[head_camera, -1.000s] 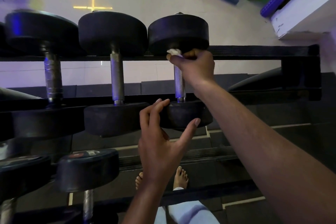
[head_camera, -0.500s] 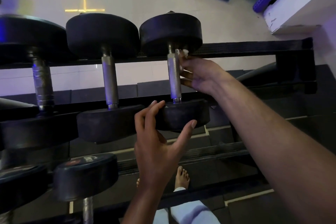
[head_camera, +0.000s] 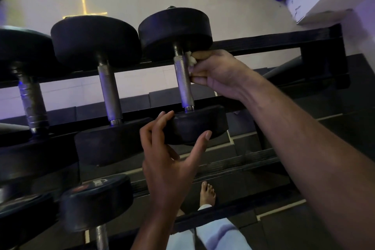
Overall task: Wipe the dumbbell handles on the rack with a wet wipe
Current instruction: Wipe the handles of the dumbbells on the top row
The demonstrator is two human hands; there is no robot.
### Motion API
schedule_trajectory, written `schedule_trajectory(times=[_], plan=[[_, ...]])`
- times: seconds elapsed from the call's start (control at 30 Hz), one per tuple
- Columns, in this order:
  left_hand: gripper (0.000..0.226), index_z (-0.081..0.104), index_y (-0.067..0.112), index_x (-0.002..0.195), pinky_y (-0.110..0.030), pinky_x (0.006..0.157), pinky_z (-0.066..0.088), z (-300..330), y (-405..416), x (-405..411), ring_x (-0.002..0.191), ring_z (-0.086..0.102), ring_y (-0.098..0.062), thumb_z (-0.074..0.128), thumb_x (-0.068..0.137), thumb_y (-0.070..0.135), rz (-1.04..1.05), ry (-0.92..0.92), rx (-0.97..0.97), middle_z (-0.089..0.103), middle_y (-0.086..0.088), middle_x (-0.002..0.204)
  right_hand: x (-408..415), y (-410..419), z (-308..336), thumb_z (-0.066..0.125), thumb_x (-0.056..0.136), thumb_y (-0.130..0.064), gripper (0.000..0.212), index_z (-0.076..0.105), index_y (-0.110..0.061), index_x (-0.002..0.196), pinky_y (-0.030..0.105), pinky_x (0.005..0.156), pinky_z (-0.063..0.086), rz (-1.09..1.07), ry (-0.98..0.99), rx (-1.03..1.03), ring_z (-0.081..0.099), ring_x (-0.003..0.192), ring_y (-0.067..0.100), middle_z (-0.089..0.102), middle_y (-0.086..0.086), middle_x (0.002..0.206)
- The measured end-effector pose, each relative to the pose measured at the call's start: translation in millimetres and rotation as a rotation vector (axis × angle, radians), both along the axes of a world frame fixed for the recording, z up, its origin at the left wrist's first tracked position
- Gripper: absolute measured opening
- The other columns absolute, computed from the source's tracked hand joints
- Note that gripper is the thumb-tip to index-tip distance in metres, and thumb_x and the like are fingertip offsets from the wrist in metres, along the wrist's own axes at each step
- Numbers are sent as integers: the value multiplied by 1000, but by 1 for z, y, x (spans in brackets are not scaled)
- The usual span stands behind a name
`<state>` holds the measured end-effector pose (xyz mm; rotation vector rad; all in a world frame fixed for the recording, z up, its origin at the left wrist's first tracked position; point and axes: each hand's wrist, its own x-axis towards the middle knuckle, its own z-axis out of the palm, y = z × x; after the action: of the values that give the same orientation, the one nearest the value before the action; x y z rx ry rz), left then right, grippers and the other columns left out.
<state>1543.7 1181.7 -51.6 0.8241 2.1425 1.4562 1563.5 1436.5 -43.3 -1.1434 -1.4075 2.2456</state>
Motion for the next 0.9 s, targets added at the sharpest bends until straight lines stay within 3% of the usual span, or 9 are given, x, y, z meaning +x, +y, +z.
schedule_trajectory(times=[0.07,0.23,0.37,0.53,0.7,0.8,0.9], plan=[[81,57,32,147,-15,67,55,1,0,0,102,62,7,91,79,58,3,3,0,48,13,141,4,-1,-2,62,89,18,28,69,-7,99,41,100,60,19,6,26,71,101,23,69,8,96],[81,58,33,147,-19,68,56,1,1,-1,103,63,1,90,78,60,13,9,-5,49,13,141,-1,-5,-5,79,90,-1,22,76,-4,112,36,85,63,-170,-54,34,78,104,26,79,10,107],[80,58,34,147,-18,67,54,0,0,0,98,65,-4,91,78,59,13,5,-9,49,13,140,-6,2,-1,86,88,-18,45,72,-3,128,45,94,62,-144,-151,43,79,100,25,80,6,111],[81,58,32,147,-19,65,54,0,1,0,97,65,-5,90,79,60,17,8,-17,50,12,141,-4,4,-5,77,91,-9,16,78,-21,101,54,104,56,-10,-175,17,76,102,19,78,-2,101],[81,57,33,148,-16,68,52,0,1,0,102,65,-7,89,79,62,12,3,-8,49,13,142,11,2,-4,79,92,-14,7,79,-17,98,44,99,60,127,-303,116,75,95,11,76,-4,97],[81,57,34,148,-20,68,53,-1,1,0,96,65,-8,88,79,63,18,7,-15,49,14,142,23,-2,-4,83,90,-26,28,79,-2,104,32,92,59,220,-413,253,74,91,5,80,-3,95],[82,57,32,148,-20,68,53,-2,1,1,97,65,-8,88,79,63,20,12,-18,49,14,142,33,-8,4,83,90,-36,29,82,-7,91,24,81,48,348,-501,383,66,68,-4,77,-5,76]])
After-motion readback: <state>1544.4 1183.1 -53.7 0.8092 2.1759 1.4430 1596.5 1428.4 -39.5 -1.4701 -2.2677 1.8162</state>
